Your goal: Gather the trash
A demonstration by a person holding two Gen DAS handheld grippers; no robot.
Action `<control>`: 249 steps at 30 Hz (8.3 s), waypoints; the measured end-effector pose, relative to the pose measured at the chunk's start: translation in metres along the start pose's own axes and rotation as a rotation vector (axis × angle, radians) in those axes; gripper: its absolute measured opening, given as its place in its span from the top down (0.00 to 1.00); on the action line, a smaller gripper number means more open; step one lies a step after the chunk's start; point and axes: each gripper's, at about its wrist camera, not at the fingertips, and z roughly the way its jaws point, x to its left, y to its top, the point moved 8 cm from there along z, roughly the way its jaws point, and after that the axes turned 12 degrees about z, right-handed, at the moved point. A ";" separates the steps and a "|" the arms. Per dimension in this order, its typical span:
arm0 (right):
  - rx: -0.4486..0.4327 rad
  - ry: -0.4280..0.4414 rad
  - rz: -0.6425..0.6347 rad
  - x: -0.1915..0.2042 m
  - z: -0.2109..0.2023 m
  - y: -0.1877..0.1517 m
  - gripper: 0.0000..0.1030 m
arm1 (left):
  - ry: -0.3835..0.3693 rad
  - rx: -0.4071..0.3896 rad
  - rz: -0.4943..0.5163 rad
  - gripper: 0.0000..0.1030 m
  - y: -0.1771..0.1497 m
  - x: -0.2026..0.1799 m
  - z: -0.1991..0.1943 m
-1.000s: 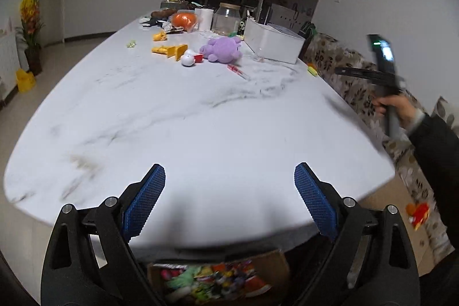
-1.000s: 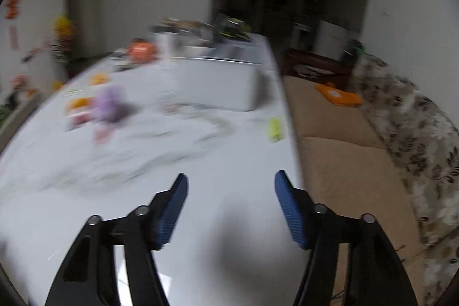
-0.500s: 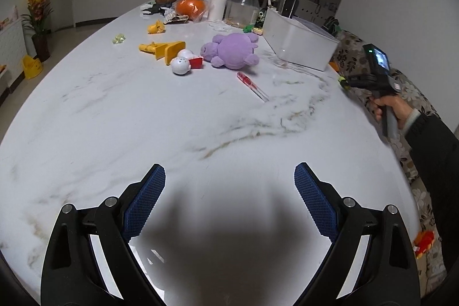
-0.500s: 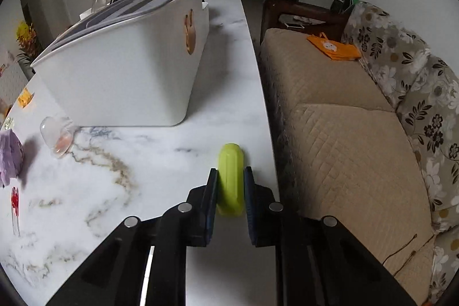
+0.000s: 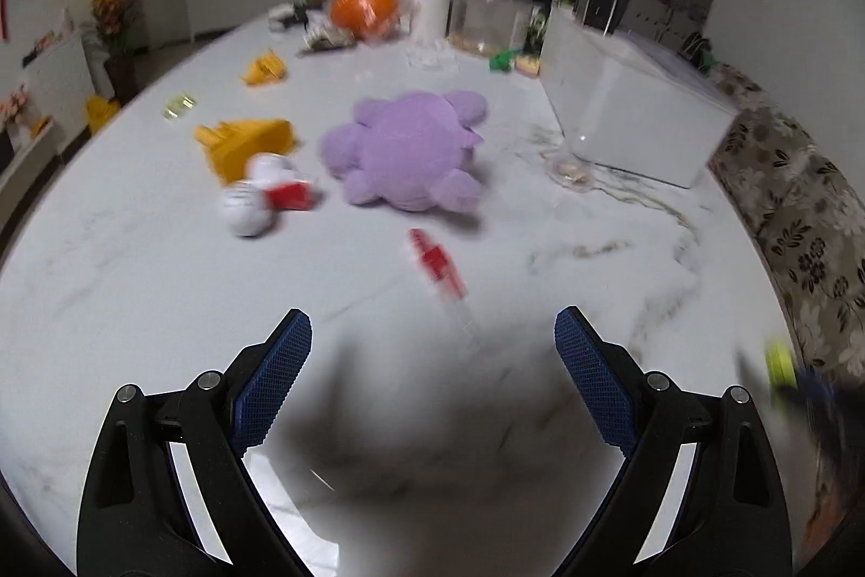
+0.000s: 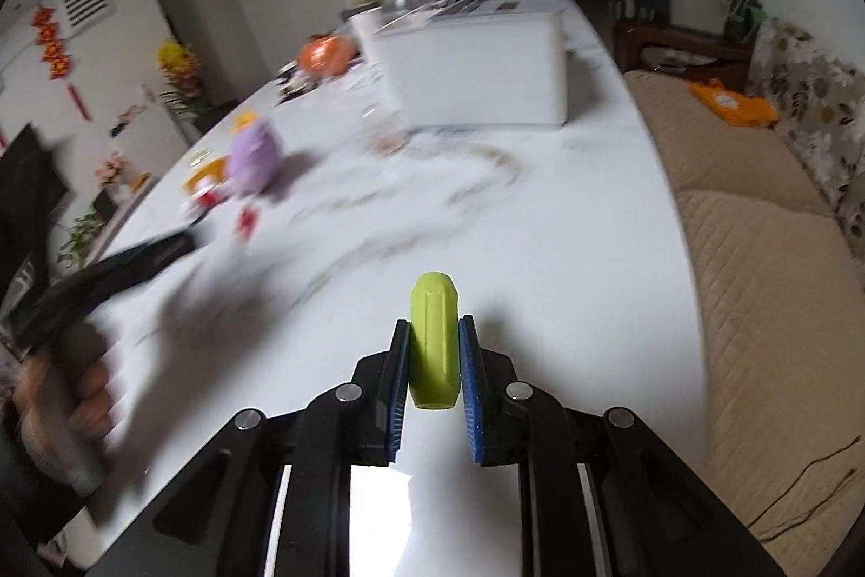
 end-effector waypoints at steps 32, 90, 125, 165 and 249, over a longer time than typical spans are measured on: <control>0.254 0.351 -0.140 0.189 -0.079 -0.243 0.83 | -0.192 -0.083 0.366 0.85 -0.263 0.057 -0.254; 0.014 0.203 0.005 0.119 0.032 0.003 0.50 | 0.006 0.010 0.164 0.65 0.004 0.110 0.001; 0.185 0.290 -0.246 0.185 -0.107 -0.270 0.29 | -0.095 0.056 0.370 0.15 -0.325 0.108 -0.226; -0.038 -0.191 -0.007 0.108 0.139 0.077 0.60 | -0.179 -0.002 0.334 0.75 0.017 0.117 0.022; -0.338 -0.241 0.079 0.169 0.061 0.072 0.05 | 0.142 -0.226 0.034 0.09 -0.003 0.157 -0.100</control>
